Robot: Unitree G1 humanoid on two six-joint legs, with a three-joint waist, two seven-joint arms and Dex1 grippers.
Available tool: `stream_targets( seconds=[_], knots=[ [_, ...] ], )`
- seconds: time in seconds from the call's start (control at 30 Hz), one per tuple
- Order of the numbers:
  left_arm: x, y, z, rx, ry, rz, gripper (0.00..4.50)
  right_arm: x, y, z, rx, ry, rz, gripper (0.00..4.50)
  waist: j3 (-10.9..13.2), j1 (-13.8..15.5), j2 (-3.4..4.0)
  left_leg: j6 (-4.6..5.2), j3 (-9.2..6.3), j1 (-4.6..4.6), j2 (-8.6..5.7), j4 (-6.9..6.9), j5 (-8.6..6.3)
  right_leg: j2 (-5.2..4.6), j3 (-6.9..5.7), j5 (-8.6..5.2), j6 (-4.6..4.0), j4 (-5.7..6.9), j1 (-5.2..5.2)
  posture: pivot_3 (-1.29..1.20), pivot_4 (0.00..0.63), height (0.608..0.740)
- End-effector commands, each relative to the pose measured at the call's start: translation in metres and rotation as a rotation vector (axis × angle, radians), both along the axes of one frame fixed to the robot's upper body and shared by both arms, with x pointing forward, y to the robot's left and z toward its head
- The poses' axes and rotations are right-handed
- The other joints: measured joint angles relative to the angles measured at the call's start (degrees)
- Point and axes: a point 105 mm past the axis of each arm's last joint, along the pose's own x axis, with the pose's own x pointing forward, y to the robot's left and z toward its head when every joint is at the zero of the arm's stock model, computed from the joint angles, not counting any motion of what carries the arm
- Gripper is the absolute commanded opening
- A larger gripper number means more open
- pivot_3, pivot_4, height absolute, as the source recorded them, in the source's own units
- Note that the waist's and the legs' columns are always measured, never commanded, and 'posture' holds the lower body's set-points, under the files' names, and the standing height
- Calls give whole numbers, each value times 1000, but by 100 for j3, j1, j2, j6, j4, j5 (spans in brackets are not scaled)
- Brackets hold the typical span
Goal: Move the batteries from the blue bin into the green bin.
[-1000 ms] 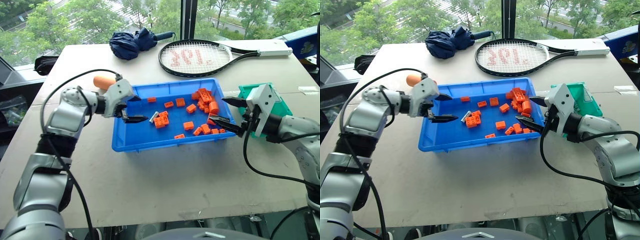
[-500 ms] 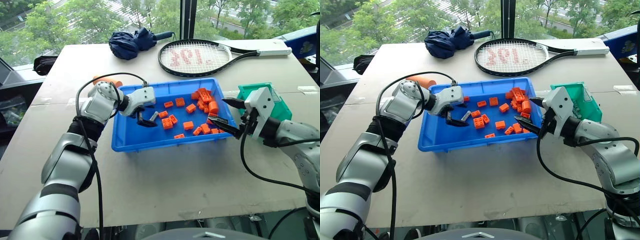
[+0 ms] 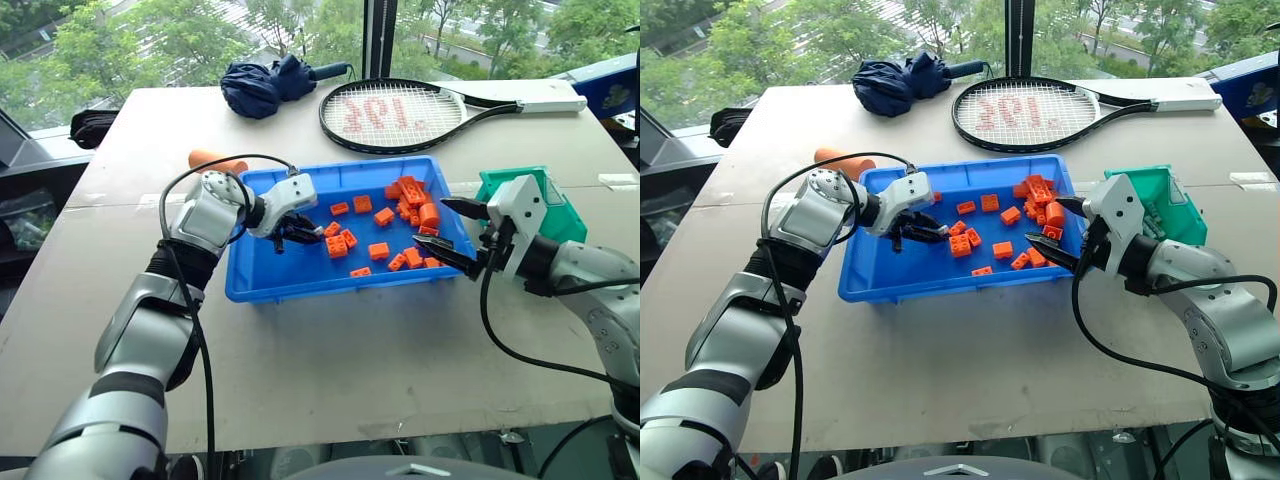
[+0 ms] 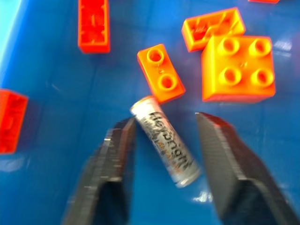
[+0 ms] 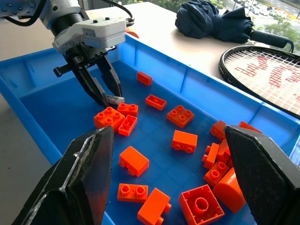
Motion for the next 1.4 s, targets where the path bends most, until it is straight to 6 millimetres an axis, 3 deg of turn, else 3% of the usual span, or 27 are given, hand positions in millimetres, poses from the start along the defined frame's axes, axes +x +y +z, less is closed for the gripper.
stream_targets(
  seconds=[0.03,0.23,0.37,0.53,0.73,0.87,0.9,0.97,1.07,1.17,1.27,1.4],
  knots=[
    [-3,2,-1,-17,7,2,148,-6,4,9,-4,-40,36,3773,0,1,0,-1,0,0,0,0,0,0,0,0,0,0,0,0,150,740],
    [0,10,6,-26,-27,24,39,-7,3,10,-5,-42,35,3773,-1,1,0,-1,1,0,0,0,0,0,0,0,0,1,0,0,150,740],
    [1,5,42,-124,-122,-18,39,-7,-3,12,-8,-46,15,3773,0,1,0,-2,0,-2,1,1,1,0,0,0,0,0,-2,0,150,740],
    [-10,-23,73,-231,-168,-129,39,-5,-15,16,-13,-55,-28,3773,0,30,0,-6,-15,-20,-2,10,3,-5,-14,0,0,-2,-6,0,150,740],
    [-7,-84,52,-226,-223,-297,39,-1,-29,15,-20,-58,-85,3773,-2,91,1,-5,-15,-19,-8,15,3,-7,-15,1,1,0,-3,0,150,740],
    [-5,-100,41,-219,-211,-372,39,-4,-28,13,-22,-53,-90,3773,-2,36,0,-4,-8,-20,-18,18,3,-4,-7,2,3,0,-5,0,150,740],
    [-5,-102,40,-226,-190,-383,1048,-4,-27,13,-23,-51,-88,3773,-2,15,0,-4,-7,-20,-18,16,3,-1,-6,2,3,2,-7,0,150,740],
    [0,-104,40,-219,-203,-369,1644,-4,-26,13,-22,-51,-87,3773,-2,-1,0,-2,-7,-18,-18,14,1,1,-7,2,3,3,-8,0,150,740],
    [12,-105,43,-193,-276,-336,3110,-4,-23,14,-16,-53,-85,3773,-2,6,0,0,-8,-18,-18,14,0,-1,-7,2,3,2,-7,0,150,740],
    [15,-111,65,-313,-314,-313,4445,-4,-21,11,-25,-40,-87,3773,-2,9,0,0,-9,-19,-17,14,1,-2,-7,2,4,2,-7,0,150,740],
    [11,-108,92,-445,-324,-302,4445,0,-20,4,-58,-14,-94,3773,-2,6,0,-1,-12,-22,-13,16,1,-2,-10,2,4,2,-8,0,150,740],
    [-8,-72,105,-472,-282,-341,4445,15,-6,-4,-94,27,-76,3773,-2,-84,2,-9,-8,-18,-12,14,6,0,-4,2,3,3,-9,0,150,740]
  ],
)
